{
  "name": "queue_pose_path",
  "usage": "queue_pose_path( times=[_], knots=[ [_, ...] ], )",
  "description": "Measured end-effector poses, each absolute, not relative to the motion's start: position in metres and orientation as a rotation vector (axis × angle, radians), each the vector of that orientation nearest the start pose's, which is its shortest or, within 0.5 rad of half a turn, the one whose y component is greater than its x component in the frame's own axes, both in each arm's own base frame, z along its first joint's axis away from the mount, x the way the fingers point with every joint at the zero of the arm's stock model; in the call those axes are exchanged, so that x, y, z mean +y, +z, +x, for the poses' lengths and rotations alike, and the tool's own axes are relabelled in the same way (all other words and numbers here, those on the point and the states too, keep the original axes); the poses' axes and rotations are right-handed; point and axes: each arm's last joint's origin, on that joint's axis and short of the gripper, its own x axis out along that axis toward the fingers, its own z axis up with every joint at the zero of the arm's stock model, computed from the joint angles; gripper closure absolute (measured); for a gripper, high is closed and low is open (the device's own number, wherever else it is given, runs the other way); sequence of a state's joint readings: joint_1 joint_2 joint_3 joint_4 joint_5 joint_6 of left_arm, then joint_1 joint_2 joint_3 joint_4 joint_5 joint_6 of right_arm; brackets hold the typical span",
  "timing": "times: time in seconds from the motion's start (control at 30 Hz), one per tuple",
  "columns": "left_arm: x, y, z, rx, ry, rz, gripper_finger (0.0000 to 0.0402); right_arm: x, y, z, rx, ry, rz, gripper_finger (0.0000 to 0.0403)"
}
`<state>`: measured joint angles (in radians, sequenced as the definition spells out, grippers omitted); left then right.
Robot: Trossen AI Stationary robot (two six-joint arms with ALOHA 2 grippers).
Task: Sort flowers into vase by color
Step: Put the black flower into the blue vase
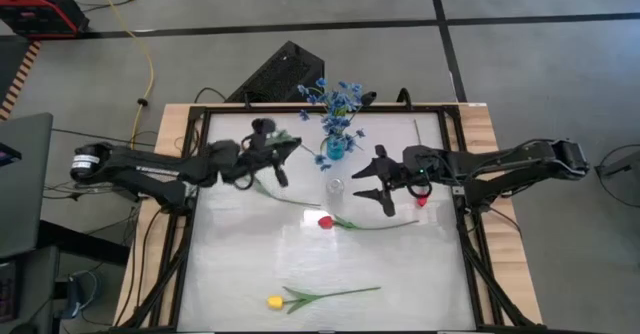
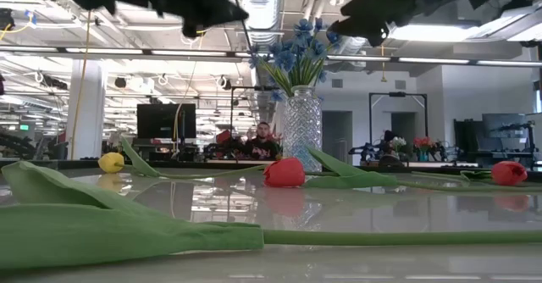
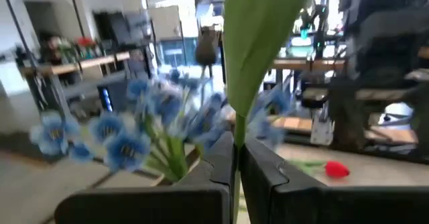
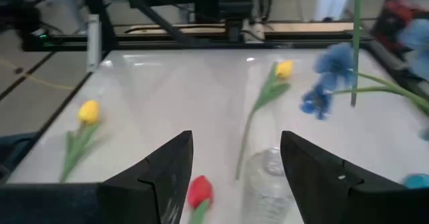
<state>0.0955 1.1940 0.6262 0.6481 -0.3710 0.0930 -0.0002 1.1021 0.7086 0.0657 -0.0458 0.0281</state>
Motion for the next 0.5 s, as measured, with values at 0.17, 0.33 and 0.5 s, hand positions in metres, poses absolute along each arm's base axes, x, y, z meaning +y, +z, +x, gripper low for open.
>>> queue_pose_path(
  times=[0.17, 0.33, 0.5],
  knots=[
    [0.065, 0.265, 0.262, -0.079, 0.470, 0.045, 0.0401, 0.000, 0.258, 0.232, 0.293, 0.000, 0.063, 0.0164],
    [0.082, 0.258, 0.268, -0.133, 0.452, 0.007, 0.0401, 0.000, 0.243, 0.225, 0.284, -0.016, 0.081, 0.0173],
    [0.091, 0.248, 0.275, -0.175, 0.437, -0.028, 0.0402, 0.000, 0.240, 0.224, 0.278, -0.017, 0.088, 0.0179]
  ],
)
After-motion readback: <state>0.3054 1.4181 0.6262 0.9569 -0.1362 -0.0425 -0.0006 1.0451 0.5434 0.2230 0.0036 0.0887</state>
